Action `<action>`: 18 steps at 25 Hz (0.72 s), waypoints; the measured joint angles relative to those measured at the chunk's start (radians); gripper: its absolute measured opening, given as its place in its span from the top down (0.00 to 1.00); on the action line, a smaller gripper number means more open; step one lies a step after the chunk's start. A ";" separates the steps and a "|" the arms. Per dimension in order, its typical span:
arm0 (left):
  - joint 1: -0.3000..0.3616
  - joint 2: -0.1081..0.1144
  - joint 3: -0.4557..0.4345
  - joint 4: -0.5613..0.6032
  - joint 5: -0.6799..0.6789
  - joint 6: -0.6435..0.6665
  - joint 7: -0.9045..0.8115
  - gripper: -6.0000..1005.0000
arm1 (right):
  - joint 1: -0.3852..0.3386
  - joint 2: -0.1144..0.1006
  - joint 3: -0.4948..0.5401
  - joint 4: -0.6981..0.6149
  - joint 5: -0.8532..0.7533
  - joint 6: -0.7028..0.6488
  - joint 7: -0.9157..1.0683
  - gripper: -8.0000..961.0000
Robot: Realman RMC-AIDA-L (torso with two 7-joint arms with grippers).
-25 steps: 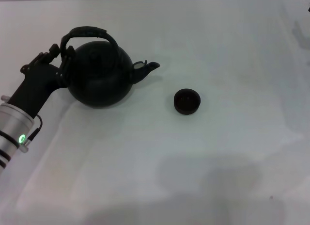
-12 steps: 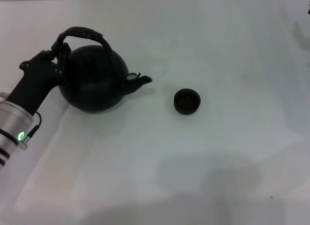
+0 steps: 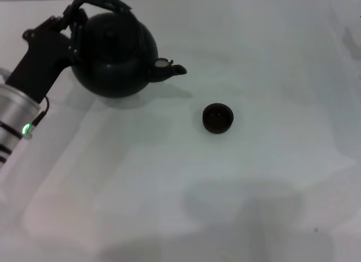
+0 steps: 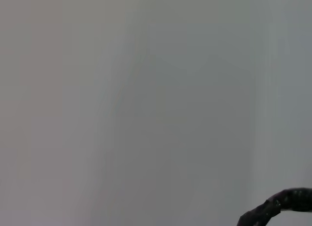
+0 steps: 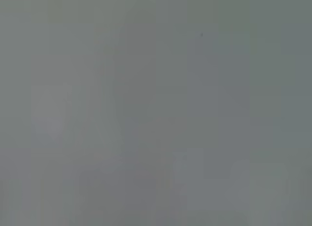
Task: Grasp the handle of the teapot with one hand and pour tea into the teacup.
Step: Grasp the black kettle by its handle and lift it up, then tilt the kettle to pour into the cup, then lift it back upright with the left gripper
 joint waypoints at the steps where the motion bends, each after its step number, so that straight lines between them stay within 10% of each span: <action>1: -0.010 0.000 0.001 0.000 0.001 0.007 0.041 0.85 | -0.001 0.000 0.001 0.000 0.000 0.000 0.000 0.11; 18: -0.087 -0.008 0.015 0.052 0.082 0.007 0.324 0.85 | -0.008 0.001 0.009 -0.001 0.008 0.000 0.002 0.11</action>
